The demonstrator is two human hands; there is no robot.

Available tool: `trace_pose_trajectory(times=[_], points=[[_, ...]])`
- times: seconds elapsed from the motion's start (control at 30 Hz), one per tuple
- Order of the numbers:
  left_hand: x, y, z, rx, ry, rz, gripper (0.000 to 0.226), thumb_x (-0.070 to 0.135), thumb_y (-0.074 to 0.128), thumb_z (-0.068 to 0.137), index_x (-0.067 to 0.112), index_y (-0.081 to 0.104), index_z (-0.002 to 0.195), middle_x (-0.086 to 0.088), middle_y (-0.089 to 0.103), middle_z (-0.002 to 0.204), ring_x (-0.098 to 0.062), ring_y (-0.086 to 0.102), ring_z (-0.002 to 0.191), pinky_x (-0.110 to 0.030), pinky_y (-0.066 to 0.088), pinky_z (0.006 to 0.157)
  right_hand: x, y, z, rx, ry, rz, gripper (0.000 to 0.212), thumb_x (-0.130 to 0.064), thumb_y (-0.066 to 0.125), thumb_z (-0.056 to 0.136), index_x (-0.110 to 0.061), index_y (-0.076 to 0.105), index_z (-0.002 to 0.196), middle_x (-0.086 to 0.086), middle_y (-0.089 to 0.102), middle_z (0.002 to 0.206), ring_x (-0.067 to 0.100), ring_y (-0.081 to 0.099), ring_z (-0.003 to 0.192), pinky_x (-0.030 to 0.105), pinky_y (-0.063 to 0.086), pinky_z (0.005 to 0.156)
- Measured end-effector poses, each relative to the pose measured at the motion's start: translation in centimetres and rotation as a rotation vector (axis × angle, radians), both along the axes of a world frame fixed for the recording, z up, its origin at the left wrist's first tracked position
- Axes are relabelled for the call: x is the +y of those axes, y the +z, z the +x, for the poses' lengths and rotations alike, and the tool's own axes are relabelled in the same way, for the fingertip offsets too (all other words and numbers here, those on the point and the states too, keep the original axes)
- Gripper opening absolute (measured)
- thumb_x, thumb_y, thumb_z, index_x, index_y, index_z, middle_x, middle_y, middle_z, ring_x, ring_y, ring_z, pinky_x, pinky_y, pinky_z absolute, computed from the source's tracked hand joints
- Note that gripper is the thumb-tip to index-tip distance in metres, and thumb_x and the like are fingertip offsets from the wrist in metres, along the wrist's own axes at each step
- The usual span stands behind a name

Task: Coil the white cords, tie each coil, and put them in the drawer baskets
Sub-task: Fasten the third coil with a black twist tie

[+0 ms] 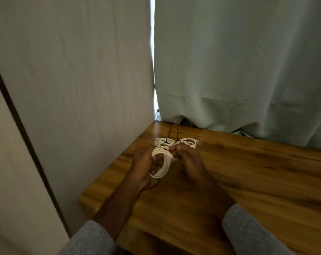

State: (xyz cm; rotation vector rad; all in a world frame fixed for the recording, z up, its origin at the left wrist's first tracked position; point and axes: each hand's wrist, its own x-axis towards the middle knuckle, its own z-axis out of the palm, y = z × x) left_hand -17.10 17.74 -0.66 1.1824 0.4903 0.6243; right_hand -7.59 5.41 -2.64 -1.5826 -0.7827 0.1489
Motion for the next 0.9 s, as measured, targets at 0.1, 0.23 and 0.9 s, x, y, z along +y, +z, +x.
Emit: trace_pose_trajectory(times=[0.1,0.23,0.9], points=[[2.6,0.2,-1.5,-0.037,0.101,-0.037,0.044,0.012,0.052,0.096,0.010,0.044,0.053,0.000,0.034,0.036,-0.010,0.027,0.026,-0.016,0.021,0.036,0.3,-0.5,-0.4,-0.301,0.073,-0.282,0.033,0.004,0.060,0.086,-0.023,0.073,0.100,-0.008,0.071,0.102,0.004,0.065,0.099,0.025,0.051,0.084],[4.8,-0.4,-2.1,0.014,0.167,-0.064,0.045,0.021,0.056,0.095,0.011,0.040,0.054,0.000,0.028,0.037,-0.013,0.025,0.030,-0.018,0.023,0.039,0.1,-0.5,-1.1,-0.573,0.236,-0.671,0.044,-0.018,0.060,0.071,-0.041,0.069,0.108,-0.014,0.058,0.122,0.013,0.055,0.116,0.048,0.049,0.098],[-1.5,-0.9,8.0,0.002,-0.100,-0.196,0.036,0.025,0.053,0.098,0.011,0.054,0.065,-0.003,0.043,0.048,-0.012,0.037,0.035,-0.016,0.025,0.035,-9.7,0.8,5.1,-0.656,-0.304,-0.421,0.008,-0.028,0.059,0.094,-0.034,0.059,0.089,-0.017,0.059,0.082,0.003,0.056,0.077,0.037,0.051,0.075]])
